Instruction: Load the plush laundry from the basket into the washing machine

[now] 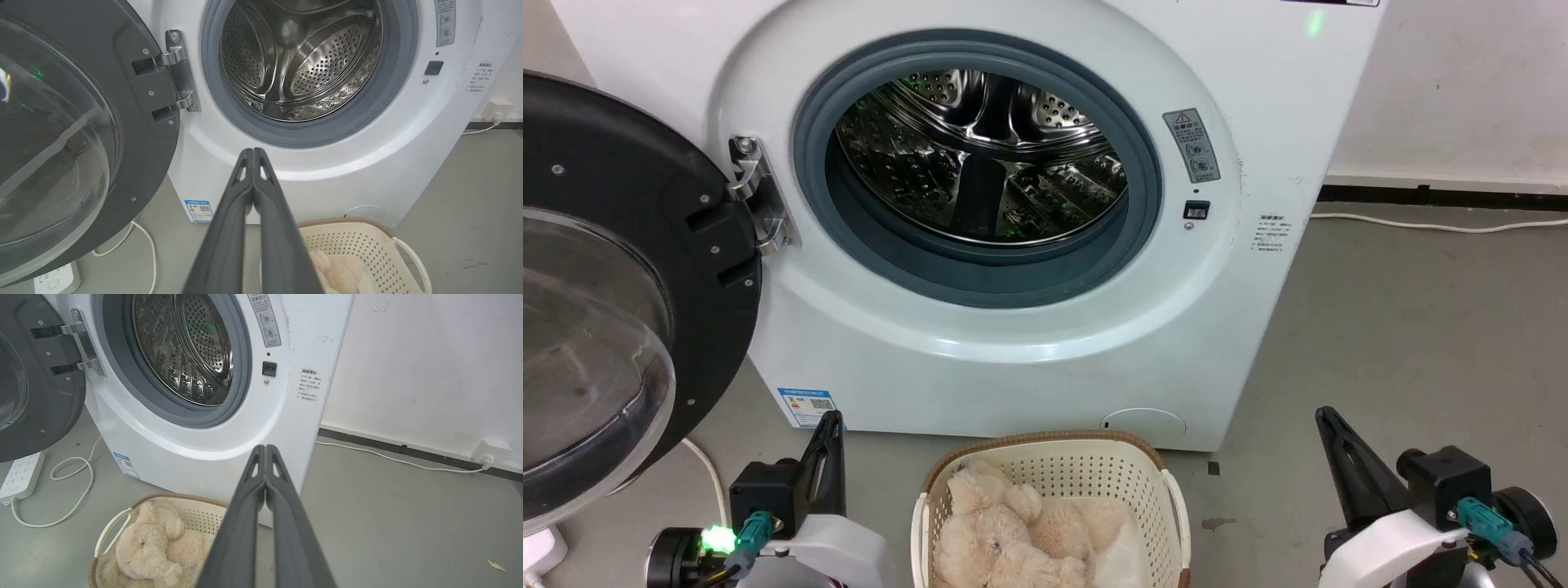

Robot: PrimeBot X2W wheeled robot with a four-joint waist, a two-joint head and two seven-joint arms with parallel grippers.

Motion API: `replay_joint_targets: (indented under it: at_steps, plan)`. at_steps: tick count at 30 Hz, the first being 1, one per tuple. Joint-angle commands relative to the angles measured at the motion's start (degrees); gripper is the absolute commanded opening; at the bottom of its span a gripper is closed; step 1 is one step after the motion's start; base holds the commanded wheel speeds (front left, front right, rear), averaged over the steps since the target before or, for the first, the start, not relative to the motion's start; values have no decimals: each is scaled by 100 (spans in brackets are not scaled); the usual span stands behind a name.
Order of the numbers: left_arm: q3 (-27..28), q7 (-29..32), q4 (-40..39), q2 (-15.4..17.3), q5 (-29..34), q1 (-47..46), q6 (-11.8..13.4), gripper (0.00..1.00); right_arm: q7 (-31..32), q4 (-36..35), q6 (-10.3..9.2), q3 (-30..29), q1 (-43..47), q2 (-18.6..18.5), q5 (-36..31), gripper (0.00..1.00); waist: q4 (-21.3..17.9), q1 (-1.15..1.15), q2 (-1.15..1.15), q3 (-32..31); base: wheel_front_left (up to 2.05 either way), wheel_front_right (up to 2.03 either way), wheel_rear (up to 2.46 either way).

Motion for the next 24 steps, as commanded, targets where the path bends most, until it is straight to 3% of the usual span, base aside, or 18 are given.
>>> replay_joint_targets:
  at_steps: [1,17,18,24]
  plan:
    - [2,2,8,-1,9,-87,-25,0,2,9,3,-4,-66,-10,-43,0,0,0,0,0,0,0,0]
    - [2,2,8,-1,9,-87,-25,0,2,9,3,-4,-66,-10,-43,0,0,0,0,0,0,0,0]
    - [2,2,8,-1,9,-87,-25,100,2,9,3,-4,-66,-10,-43,100,0,0,0,0,0,0,0]
    - [-63,-47,2,0,-71,28,36,100,-49,-13,0,6,49,0,68,100,-1,0,0,1,0,0,0]
